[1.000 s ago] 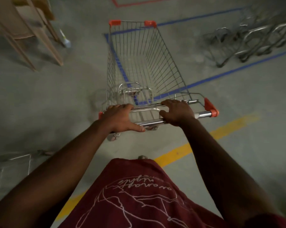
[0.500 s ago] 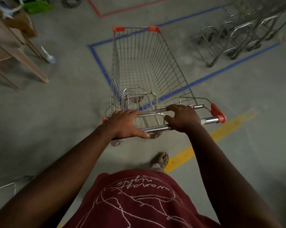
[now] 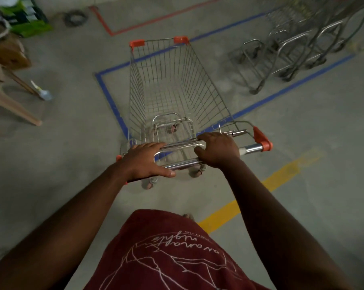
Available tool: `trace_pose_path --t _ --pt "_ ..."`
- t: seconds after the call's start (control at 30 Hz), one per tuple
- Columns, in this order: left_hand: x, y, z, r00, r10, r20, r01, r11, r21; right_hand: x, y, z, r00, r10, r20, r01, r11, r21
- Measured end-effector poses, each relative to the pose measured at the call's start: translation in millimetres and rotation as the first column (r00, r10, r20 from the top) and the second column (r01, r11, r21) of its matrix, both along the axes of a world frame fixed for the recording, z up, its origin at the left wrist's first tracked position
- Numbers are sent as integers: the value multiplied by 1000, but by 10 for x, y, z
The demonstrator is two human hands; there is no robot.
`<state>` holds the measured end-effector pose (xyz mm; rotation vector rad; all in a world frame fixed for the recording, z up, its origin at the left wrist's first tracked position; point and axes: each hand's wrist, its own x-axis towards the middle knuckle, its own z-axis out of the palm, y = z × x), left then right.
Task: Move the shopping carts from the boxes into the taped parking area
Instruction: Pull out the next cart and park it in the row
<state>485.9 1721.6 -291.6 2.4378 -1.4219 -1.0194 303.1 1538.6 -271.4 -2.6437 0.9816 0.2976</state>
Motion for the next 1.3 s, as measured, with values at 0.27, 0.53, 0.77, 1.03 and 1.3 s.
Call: trace_pose_path --t 0.27,0.53,0.77,1.03,1.3 --pt "133 -1124 -89 1000 -19 -5 20 1000 21 82 -1127 -14 1000 -14 23 13 1000 13" --pt "370 -2502 -203 998 -54 13 54 999 3 271 -2475 -73 996 -41 80 40 999 10" --pt "416 -3820 -194 998 -66 23 66 998 -3 424 -3812 -38 994 -78 82 75 997 34" --pt "526 -4980 -169 998 -56 25 56 998 5 589 -5003 -76 993 -90 80 86 995 51" --pt "601 -6321 -44 999 48 -6 -48 995 93 645 -6541 -102 926 12 377 -77 984 159"
